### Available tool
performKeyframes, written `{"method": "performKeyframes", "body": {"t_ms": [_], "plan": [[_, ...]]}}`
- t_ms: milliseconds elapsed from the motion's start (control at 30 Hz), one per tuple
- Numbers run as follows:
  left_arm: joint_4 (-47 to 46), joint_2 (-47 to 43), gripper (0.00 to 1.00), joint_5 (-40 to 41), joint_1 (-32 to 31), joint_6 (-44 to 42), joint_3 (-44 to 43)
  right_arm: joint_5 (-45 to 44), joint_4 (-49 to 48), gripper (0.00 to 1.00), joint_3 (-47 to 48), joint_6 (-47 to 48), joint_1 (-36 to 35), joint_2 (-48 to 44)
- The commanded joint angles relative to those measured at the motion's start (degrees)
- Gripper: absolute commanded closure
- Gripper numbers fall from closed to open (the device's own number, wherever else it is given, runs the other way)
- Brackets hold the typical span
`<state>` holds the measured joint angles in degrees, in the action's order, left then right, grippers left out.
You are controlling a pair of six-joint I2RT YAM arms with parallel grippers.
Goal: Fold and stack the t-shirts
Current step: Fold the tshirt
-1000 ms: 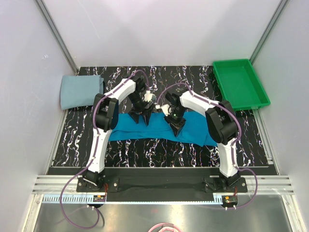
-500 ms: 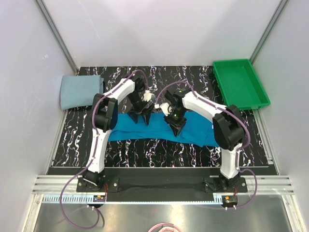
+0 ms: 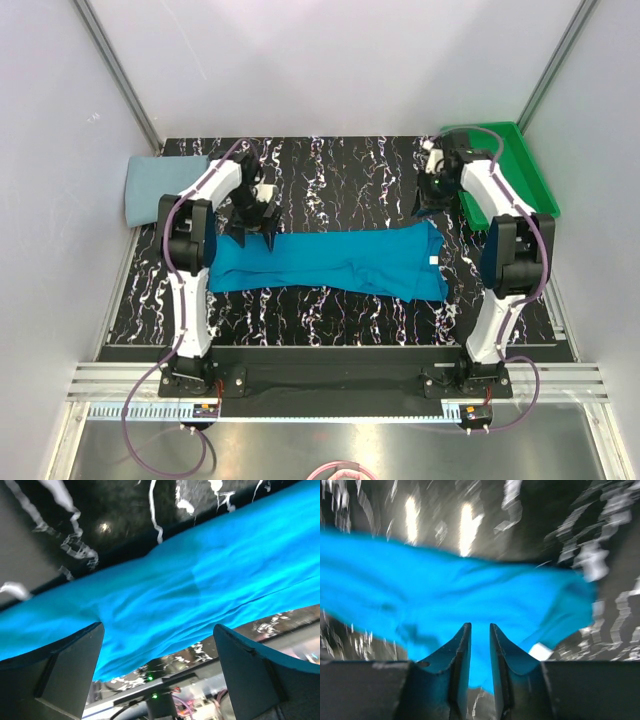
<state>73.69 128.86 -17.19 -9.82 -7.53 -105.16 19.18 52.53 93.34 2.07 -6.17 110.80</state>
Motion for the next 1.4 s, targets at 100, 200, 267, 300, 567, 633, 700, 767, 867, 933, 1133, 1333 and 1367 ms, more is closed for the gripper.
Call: {"method": "performKeyframes", "body": {"t_ms": [100,200,267,300,567,633,700,767,867,933,1133,1333,1367], "plan": [[-0.84,-9.76,0.01,8.93,-1.95,2.26,3.3,1.91,-0.96,0.71,3.95,-6.1,1.87,6.5],[-0.39,-11.25,0.01,10.24,-2.39,1.91,4.96,3.41,-2.17,0.7,-0.17,-6.81,1.96,5.92],[-0.56,-12.22,0.01,10.68,-2.65,1.47,7.41,4.02,-1.3,0.7,-1.57,-7.16,1.87,5.83],[-0.74,-13.1,0.01,10.69,-2.92,1.2,8.39,4.02,-1.29,0.7,-2.19,-7.25,1.95,5.39],[-1.27,-11.8,0.01,11.74,-2.48,-1.34,11.74,-2.56,1.52,0.69,-5.01,-3.56,1.95,5.38],[-1.18,-9.77,0.01,12.35,-2.48,-1.26,11.3,-4.85,2.22,0.69,-4.75,-2.86,1.95,6.96],[-1.36,-7.49,0.01,13.93,-2.48,-1.08,10.42,-5.9,1.96,0.69,-4.83,-2.51,2.04,8.11],[-1.01,-5.3,0.01,14.38,-2.48,-0.73,8.85,-6.17,2.05,0.69,-4.22,-2.42,1.96,9.42],[-0.66,-2.66,0.01,15.08,-2.48,-0.38,6.73,-5.03,3.1,0.69,-1.5,-2.33,2.04,11.79],[-0.39,-1.51,0.01,15.26,-2.48,-0.38,6.03,-3.89,4.15,0.69,0.34,-2.42,2.04,13.38],[-0.91,0.08,0.01,18.93,-2.74,-0.38,6.89,-3.36,5.73,0.69,13.06,-0.05,1.96,21.2],[-0.92,-3.96,0.01,21.76,-5.64,-0.29,9.62,-4.94,9.16,0.68,32.21,2.85,1.96,32.0],[-0.83,-4.75,0.01,21.85,-6.34,-0.55,9.71,-5.03,9.25,0.68,34.43,3.29,2.04,34.37]]}}
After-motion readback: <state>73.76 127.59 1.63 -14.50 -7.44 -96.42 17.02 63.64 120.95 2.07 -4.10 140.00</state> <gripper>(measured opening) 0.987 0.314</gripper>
